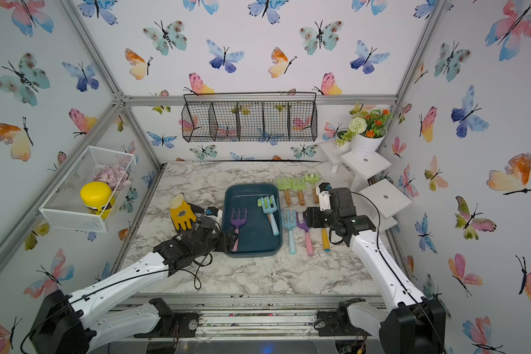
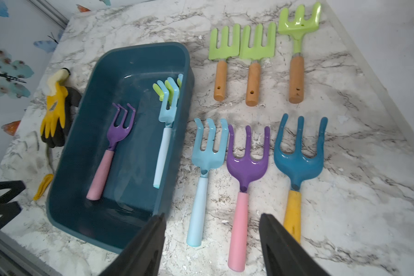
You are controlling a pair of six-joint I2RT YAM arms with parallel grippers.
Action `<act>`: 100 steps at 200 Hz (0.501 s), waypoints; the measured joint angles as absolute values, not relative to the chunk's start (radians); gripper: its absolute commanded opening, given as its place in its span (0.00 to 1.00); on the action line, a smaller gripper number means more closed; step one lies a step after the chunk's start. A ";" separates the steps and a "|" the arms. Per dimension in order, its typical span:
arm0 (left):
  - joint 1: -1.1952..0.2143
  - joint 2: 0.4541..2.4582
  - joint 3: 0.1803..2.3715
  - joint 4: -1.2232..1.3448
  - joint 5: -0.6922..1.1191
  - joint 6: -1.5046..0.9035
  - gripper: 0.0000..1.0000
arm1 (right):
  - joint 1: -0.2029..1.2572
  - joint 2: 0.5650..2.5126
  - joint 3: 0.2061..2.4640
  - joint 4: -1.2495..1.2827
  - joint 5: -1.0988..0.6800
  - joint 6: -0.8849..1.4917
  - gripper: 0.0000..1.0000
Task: Take the hand rake out of the storage box
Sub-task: Place the rake at the center of the board, then pick up the rake from the storage box.
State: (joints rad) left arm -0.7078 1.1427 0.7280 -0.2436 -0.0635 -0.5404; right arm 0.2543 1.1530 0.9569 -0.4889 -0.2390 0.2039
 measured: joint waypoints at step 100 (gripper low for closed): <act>-0.707 1.397 0.827 -0.242 -0.096 -0.514 0.68 | 0.254 1.039 0.836 -0.352 -0.448 0.209 0.72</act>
